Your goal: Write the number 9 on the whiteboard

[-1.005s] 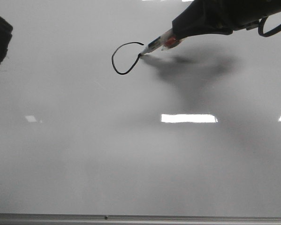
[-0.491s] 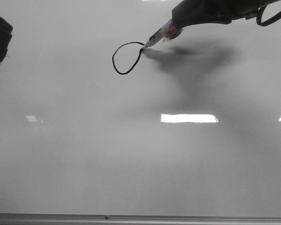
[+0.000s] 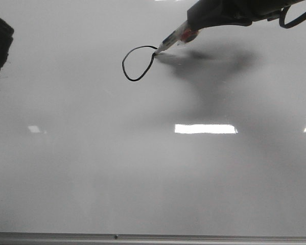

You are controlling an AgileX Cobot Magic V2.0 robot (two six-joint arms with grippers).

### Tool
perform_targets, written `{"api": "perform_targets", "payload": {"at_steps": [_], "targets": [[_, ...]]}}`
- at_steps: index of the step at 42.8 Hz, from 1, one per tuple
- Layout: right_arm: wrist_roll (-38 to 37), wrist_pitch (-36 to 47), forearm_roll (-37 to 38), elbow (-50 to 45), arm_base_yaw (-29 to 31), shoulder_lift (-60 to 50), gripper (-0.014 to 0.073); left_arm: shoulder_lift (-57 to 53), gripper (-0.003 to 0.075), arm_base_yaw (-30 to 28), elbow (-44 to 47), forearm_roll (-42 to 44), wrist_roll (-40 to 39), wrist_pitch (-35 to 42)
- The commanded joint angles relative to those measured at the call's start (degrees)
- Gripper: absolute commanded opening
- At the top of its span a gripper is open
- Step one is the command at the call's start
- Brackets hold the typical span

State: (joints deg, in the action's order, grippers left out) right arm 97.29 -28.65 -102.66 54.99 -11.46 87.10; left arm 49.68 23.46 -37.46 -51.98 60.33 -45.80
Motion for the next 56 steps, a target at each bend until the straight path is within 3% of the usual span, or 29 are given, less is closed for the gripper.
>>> {"api": "perform_targets", "payload": {"at_steps": [1,19,38,43,50,52,56], "targets": [[0.9,4.1,-4.9,3.3,1.1,-2.0,-0.0067,-0.6,-0.0019,-0.2,-1.4,-3.1,0.0,1.5],[0.9,7.8,-2.5,3.0,0.6,-1.7,-0.0067,-0.6,-0.0019,-0.2,-1.4,-3.1,0.0,1.5],[1.0,11.9,-0.3,-13.6,-5.3,3.2,-0.0067,-0.6,-0.0019,-0.2,-1.4,-3.1,0.0,1.5],[1.0,6.7,-0.2,-13.4,-5.3,1.5,-0.0067,-0.6,-0.0019,-0.2,-1.4,-3.1,0.0,1.5],[0.9,-9.9,2.8,-11.7,-5.3,-3.6,-0.0067,-0.6,-0.0009,-0.2,-1.4,-3.7,0.0,0.7],[-0.4,-13.1,4.7,-10.7,-5.3,-5.1,-0.0067,-0.6,0.0018,-0.2,-1.7,-3.7,0.0,-0.3],[-5.9,-19.0,12.9,-7.9,-5.3,-6.9,-0.0067,-0.6,0.0161,-0.2,-3.2,-3.5,0.0,-1.7]]}}
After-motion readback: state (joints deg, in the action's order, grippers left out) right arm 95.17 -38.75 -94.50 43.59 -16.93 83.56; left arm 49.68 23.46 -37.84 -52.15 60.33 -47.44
